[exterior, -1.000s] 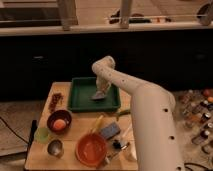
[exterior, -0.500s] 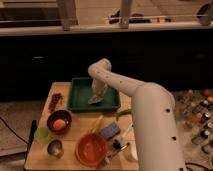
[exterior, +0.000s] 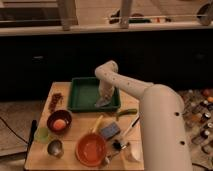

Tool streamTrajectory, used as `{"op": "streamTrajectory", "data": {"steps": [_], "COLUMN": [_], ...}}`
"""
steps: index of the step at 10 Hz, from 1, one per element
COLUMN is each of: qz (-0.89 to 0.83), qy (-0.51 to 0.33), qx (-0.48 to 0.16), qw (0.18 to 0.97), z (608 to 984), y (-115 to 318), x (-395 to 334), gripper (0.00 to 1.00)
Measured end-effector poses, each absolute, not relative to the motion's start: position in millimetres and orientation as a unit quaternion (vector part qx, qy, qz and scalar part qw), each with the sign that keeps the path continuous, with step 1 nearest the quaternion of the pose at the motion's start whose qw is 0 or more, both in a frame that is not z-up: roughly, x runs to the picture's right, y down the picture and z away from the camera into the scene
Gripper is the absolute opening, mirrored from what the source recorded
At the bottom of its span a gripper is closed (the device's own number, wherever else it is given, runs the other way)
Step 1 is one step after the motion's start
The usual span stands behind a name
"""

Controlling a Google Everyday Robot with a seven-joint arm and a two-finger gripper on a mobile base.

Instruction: Wipe tray with towel

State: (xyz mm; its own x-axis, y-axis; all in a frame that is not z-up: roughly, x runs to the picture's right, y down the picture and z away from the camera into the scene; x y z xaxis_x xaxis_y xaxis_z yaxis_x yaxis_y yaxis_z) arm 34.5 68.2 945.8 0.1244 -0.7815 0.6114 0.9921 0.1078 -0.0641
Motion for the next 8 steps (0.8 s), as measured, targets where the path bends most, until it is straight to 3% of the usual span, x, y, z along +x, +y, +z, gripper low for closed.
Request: {"op": "streamTrajectory", "data": {"steps": [4,8], "qz": [-0.601,-0.613], "qy": [-0.192,-0.201], "qx": [-0.234,-0.209], "qw": [0.74,0.735], "z": [954.1,952.0], "y": [41.0,27.7], "x": [47.9,11.0], "gripper": [0.0,0.0]}}
